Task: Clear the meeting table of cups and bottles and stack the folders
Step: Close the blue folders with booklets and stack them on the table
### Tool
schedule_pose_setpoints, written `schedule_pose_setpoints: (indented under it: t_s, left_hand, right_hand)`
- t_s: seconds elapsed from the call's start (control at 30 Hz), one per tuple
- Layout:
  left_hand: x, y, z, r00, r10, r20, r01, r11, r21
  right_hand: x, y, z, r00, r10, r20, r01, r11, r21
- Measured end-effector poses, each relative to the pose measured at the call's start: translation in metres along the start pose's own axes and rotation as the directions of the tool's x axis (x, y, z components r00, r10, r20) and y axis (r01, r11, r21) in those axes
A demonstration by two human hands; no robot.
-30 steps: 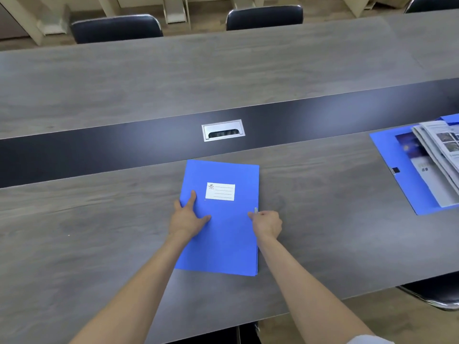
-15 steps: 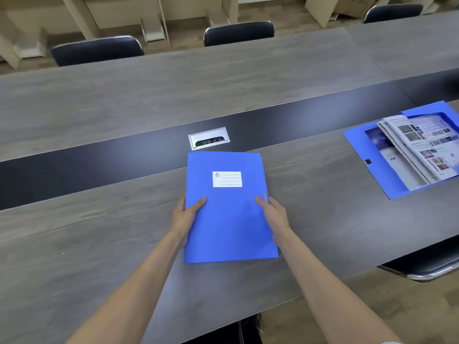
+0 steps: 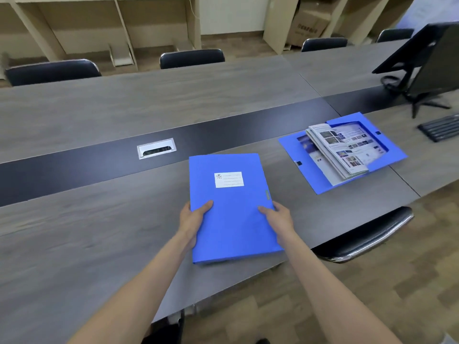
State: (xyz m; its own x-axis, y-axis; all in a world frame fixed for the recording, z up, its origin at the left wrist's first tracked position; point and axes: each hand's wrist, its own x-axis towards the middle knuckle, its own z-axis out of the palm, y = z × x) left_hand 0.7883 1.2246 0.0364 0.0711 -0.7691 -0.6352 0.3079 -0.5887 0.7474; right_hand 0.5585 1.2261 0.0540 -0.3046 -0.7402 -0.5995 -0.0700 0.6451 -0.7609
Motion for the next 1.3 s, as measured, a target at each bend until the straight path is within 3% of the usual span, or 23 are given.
schedule_pose_setpoints:
  t_s: [0.17, 0.47, 1.13, 1.3]
  left_hand:
    - [-0.021, -0.007, 0.082, 0.994, 0.084, -0.076, -0.082, 0.996, 0.025]
    - [-0.019, -0.014, 0.174, 0.978, 0.083, -0.193, -0.069, 0.994, 0.079]
    - [0.146, -0.024, 0.253, 0.847, 0.179, -0.500, -0.011, 0.947, 0.320]
    - [0.173, -0.033, 0.269, 0.790, 0.125, -0.600, 0.189, 0.881, 0.433]
  right_hand:
    - [0.014, -0.009, -0.075, 0.997, -0.043, 0.069, 0.041, 0.999, 0.018]
    - [0.056, -0.027, -0.173, 0.985, -0.076, 0.153, 0.097, 0.986, -0.135]
    - [0.270, -0.076, -0.180, 0.854, 0.168, 0.493, -0.039, 0.965, -0.261]
    - [0.308, -0.082, -0.177, 0.789, 0.258, 0.558, 0.042, 0.883, -0.468]
